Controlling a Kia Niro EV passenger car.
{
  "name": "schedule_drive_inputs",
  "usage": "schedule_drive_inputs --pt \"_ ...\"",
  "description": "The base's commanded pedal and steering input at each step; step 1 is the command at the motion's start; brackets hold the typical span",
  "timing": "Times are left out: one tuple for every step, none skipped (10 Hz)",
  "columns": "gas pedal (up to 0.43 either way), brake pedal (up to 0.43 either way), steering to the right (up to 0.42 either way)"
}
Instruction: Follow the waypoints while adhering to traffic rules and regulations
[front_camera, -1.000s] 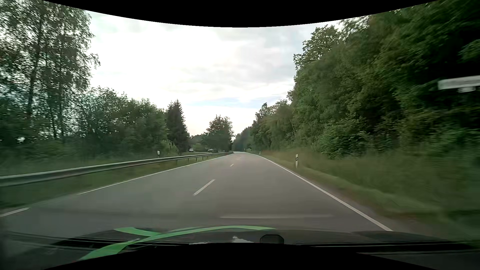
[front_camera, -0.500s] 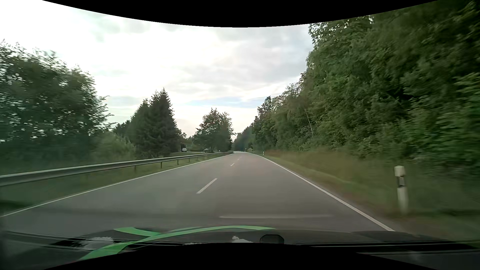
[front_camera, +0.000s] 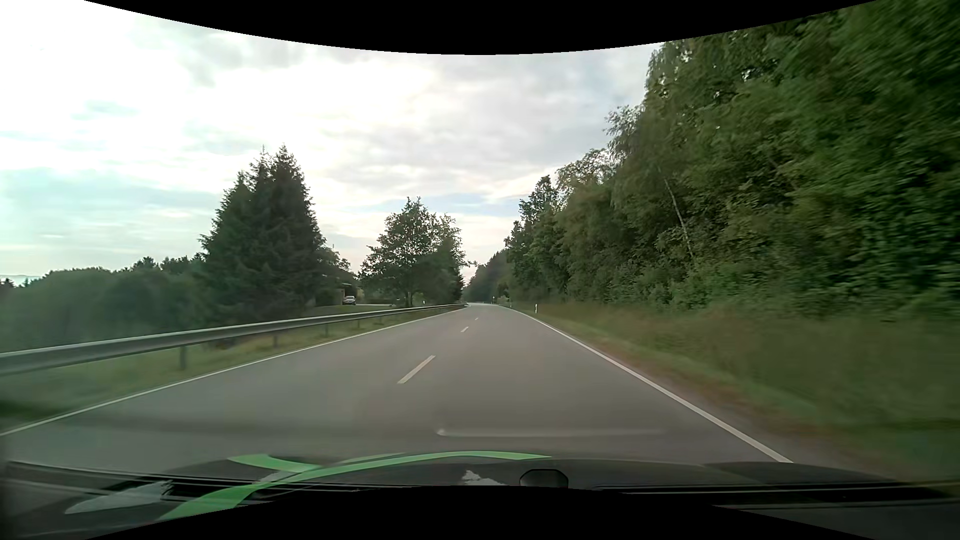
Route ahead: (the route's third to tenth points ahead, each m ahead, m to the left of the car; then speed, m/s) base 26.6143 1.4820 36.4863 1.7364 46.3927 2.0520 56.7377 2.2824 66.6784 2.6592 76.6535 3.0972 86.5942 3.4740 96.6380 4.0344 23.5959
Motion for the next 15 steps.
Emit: schedule_drive_inputs --pt "0.240 0.000 -0.004" --pt "0.240 0.000 -0.004" --pt "0.240 0.000 -0.003" --pt "0.248 0.000 -0.003" --pt "0.248 0.000 -0.003" --pt "0.248 0.000 -0.002" --pt "0.248 0.000 -0.003" --pt "0.248 0.000 -0.003" --pt "0.248 0.000 -0.002" --pt "0.248 0.000 -0.003" --pt "0.248 0.000 -0.003" --pt "0.260 0.000 -0.003" --pt "0.268 0.000 -0.003" --pt "0.280 0.000 -0.004" --pt "0.280 0.000 -0.004"
